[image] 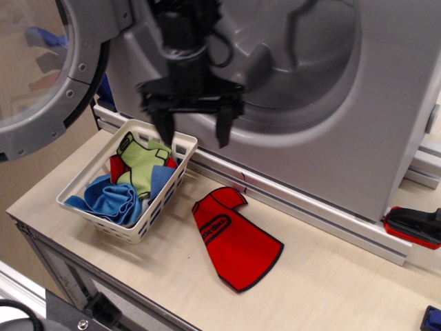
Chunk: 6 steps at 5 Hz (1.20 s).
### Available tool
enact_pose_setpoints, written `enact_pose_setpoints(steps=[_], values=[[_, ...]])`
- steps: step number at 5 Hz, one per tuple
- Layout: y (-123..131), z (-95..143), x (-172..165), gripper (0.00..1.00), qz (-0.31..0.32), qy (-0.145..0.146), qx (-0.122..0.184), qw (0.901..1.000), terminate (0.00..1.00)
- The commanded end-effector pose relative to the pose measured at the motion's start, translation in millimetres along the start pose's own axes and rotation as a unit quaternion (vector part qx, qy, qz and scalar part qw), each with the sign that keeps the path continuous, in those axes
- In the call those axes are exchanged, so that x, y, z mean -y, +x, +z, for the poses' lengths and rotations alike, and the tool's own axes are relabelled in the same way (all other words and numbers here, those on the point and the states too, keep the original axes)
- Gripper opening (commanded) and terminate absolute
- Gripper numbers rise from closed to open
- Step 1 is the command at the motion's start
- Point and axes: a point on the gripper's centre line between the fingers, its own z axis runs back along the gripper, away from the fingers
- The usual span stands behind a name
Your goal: Put clothes in laundry machine
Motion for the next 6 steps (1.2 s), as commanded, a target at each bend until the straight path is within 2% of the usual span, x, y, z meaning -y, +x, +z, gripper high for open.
enact_pose_setpoints(steps=[1, 2, 3, 4, 6], values=[[-2.4, -1.6, -20.9, 1.0, 0.211, -0.016, 0.019, 0.9772, 0.0], [-2.0, -7.4, -34.9, 1.0, 0.326, -0.011, 0.015, 0.9451, 0.0], [2.3, -18.1, -47.9, 1.0, 0.403, -0.005, 0.041, 0.9143, 0.0], [8.2, -29.7, -60.0, 1.0, 0.44, 0.001, 0.045, 0.8968, 0.0], [6.1, -64.8, -74.0, 1.0, 0.47, 0.024, 0.05, 0.8812, 0.0]])
